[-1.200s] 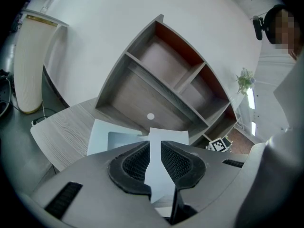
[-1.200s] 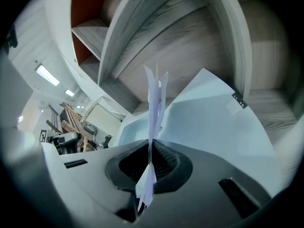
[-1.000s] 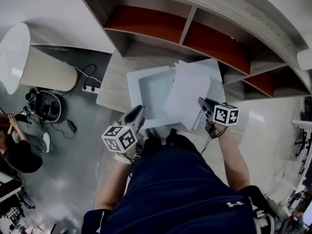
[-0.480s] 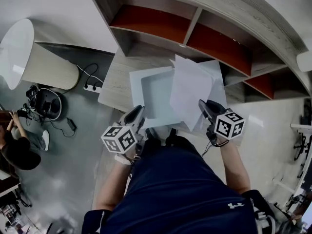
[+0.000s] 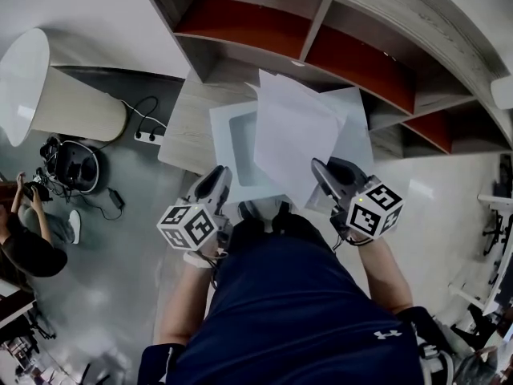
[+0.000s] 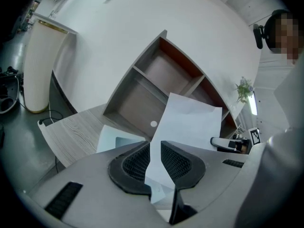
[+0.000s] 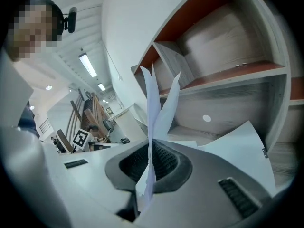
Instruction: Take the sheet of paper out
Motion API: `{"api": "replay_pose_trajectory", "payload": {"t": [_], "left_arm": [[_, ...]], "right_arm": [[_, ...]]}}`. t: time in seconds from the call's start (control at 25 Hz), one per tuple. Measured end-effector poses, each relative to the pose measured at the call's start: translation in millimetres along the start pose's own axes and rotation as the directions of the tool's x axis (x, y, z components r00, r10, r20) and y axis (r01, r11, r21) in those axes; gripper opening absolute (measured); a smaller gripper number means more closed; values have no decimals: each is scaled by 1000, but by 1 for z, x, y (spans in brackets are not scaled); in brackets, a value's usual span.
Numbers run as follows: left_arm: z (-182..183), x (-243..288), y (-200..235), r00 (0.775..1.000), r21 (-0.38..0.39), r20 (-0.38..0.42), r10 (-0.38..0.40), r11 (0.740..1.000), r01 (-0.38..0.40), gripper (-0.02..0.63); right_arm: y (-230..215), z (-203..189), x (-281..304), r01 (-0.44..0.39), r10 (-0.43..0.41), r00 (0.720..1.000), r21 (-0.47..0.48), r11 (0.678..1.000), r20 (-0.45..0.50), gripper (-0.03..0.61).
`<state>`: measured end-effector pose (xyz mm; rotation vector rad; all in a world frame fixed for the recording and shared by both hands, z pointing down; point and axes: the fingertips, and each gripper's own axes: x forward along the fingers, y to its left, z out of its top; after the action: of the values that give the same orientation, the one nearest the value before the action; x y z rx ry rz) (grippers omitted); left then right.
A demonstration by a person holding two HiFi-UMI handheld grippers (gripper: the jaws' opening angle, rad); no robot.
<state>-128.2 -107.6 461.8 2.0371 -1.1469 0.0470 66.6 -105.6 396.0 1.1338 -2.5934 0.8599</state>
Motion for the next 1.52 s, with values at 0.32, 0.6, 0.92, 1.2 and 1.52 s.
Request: {"api": "replay_pose_trajectory", "payload": {"t": [0.32, 0.6, 0.92, 1.2, 1.52], "left_arm": [[9, -4, -10, 999, 2, 28, -26, 1000, 26, 80], [14, -12, -9, 999, 4, 47, -17, 1000, 17, 80], [25, -15, -21, 996, 20, 80, -41, 999, 39, 80], [19, -14, -18, 997, 5, 69, -35, 999, 34, 80], [28, -17, -20, 995, 37, 97, -26, 999, 22, 74]], "right_arm": [[43, 21, 5, -124, 125, 991, -32, 992, 48, 14], [61, 38, 0, -168, 173, 982, -78, 983, 73, 14], [69, 44, -5, -183, 193, 978, -113, 976, 78, 14], [67, 44, -7, -164, 175, 981, -129, 978, 78, 14], [65, 43, -9, -156, 168, 983, -136, 978, 75, 14]]}}
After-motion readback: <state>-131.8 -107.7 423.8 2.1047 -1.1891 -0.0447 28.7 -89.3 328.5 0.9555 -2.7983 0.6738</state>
